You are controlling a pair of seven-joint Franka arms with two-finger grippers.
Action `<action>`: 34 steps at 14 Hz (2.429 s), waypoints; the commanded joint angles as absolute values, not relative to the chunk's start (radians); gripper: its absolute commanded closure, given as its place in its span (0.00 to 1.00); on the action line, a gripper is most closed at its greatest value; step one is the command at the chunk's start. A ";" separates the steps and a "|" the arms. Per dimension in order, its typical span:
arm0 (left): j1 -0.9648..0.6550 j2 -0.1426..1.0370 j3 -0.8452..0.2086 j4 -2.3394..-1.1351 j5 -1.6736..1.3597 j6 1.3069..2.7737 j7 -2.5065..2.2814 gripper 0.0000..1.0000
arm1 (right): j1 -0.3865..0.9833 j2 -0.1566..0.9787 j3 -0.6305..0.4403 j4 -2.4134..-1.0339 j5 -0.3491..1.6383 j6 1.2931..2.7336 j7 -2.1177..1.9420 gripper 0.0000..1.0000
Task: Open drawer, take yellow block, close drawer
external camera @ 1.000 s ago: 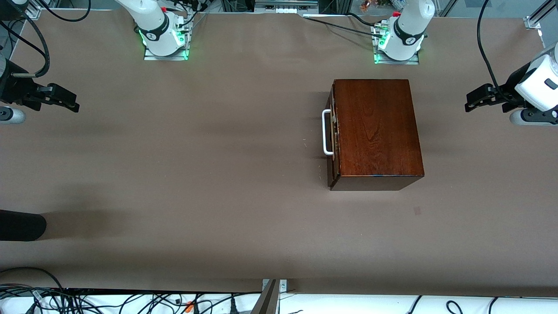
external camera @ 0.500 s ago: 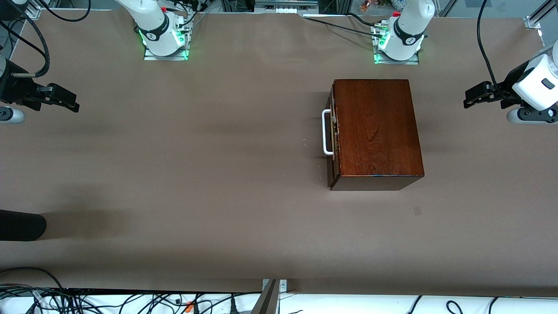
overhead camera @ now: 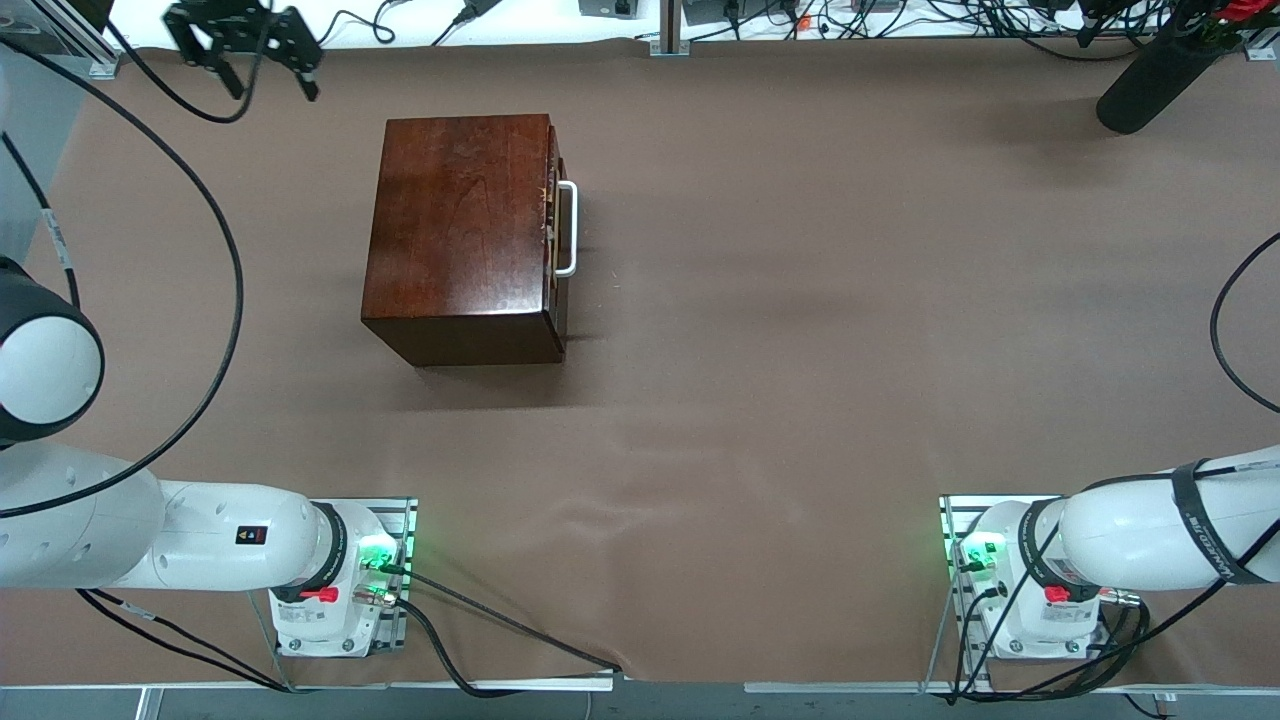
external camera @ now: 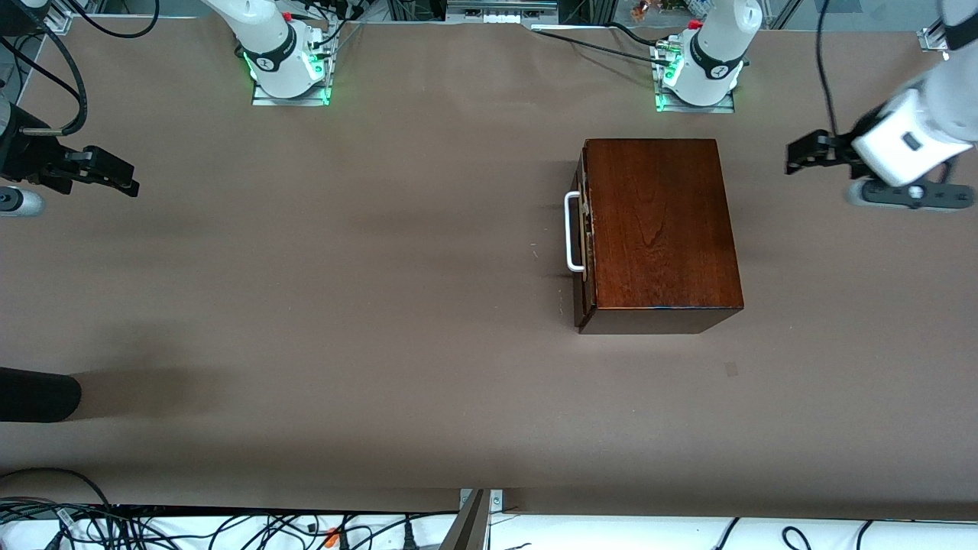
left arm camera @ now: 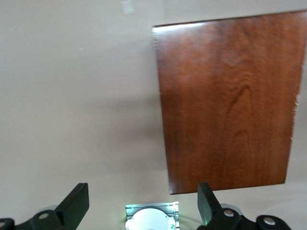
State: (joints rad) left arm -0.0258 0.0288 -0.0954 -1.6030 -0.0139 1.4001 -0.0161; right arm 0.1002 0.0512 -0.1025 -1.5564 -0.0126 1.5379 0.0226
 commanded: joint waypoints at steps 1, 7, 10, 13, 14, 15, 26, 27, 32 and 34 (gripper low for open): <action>-0.031 0.070 -0.197 -1.566 -0.026 1.387 -0.023 0.00 | 0.095 0.035 -0.100 -1.569 0.003 1.540 0.014 0.00; -0.116 0.230 -0.426 -1.551 0.014 1.589 -0.329 0.00 | 0.095 0.035 -0.100 -1.569 0.003 1.540 0.014 0.00; -0.273 0.343 -0.425 -1.551 0.139 1.710 -0.542 0.00 | 0.095 0.037 -0.100 -1.569 0.003 1.540 0.014 0.00; -0.348 0.403 -0.422 -1.552 0.263 1.755 -0.661 0.00 | 0.095 0.037 -0.100 -1.569 0.003 1.540 0.014 0.00; -0.357 0.420 -0.422 -1.558 0.297 1.778 -0.663 0.00 | 0.095 0.037 -0.100 -1.569 0.003 1.540 0.014 0.00; -0.367 0.445 -0.422 -1.555 0.313 1.790 -0.664 0.00 | 0.095 0.037 -0.100 -1.569 0.003 1.540 0.014 0.00; -0.396 0.489 -0.420 -1.640 0.374 1.868 -0.824 0.00 | 0.095 0.038 -0.100 -1.569 0.003 1.539 0.014 0.00; -0.397 0.495 -0.420 -1.646 0.380 1.876 -0.825 0.00 | 0.095 0.038 -0.098 -1.569 0.003 1.539 0.014 0.00; -0.413 0.505 -0.420 -1.686 0.442 1.893 -0.864 0.00 | 0.095 0.038 -0.100 -1.569 0.003 1.536 0.012 0.00; -0.422 0.512 -0.420 -1.687 0.442 1.908 -0.883 0.00 | 0.095 0.038 -0.100 -1.569 0.003 1.536 0.012 0.00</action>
State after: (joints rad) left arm -0.4080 0.5117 -0.4214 -1.6778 0.4106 1.8892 -0.8498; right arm 0.1003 0.0525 -0.1021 -1.5566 -0.0126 1.5378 0.0225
